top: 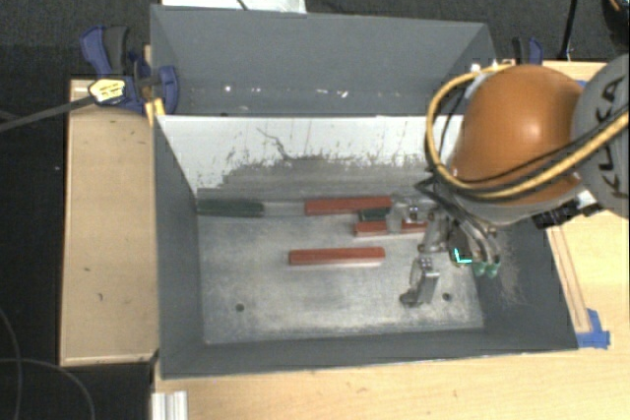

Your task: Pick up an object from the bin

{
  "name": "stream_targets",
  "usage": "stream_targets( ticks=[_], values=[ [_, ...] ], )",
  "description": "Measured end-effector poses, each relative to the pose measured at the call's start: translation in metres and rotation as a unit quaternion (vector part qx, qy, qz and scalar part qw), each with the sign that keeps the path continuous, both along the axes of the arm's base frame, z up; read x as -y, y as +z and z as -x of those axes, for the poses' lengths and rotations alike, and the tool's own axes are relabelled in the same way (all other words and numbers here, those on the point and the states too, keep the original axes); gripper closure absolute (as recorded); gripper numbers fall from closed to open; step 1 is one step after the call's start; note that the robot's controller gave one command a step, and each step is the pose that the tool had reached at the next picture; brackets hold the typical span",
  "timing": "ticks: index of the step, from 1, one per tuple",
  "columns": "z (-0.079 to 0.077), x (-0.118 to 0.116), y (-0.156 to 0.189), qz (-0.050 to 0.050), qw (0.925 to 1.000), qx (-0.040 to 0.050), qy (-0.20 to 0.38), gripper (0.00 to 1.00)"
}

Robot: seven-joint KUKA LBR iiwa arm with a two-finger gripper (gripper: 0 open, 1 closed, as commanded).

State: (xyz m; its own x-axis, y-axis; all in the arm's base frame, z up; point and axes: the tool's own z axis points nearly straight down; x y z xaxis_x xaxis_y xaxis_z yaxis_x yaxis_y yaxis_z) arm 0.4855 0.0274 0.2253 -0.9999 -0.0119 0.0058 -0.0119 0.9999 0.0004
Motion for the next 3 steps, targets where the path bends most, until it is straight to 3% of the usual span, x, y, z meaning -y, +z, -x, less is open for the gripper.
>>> stream_targets(
  ticks=[1, 2, 3],
  values=[
    [-0.064, 0.003, -0.138, 0.0, 0.9996, 0.0007, -0.028, 0.0],
    [-0.078, -0.041, -0.156, -0.001, 0.9999, 0.0051, 0.016, 0.0],
    [-0.078, -0.039, -0.155, -0.001, 0.9999, 0.0054, 0.013, 1.0]
  ],
)
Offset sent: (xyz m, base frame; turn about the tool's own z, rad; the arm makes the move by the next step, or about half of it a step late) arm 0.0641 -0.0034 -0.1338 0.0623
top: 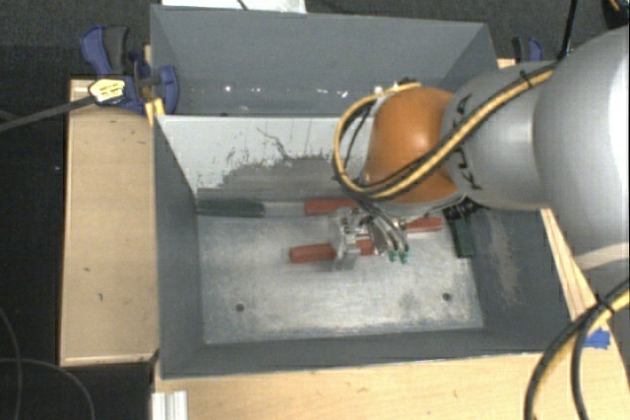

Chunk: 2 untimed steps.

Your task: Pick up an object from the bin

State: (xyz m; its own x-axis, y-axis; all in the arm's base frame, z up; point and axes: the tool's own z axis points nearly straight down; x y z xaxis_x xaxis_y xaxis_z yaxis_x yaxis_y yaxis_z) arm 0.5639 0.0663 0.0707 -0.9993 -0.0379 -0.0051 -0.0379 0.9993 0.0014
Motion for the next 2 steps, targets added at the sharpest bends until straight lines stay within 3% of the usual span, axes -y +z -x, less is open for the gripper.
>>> stream_targets(
  ticks=[1, 2],
  values=[
    [0.02, 0.005, 0.125, 0.001, 0.9902, 0.002, 0.139, 1.0],
    [0.025, -0.013, 0.233, 0.002, 0.967, 0.003, 0.255, 1.0]
  ],
)
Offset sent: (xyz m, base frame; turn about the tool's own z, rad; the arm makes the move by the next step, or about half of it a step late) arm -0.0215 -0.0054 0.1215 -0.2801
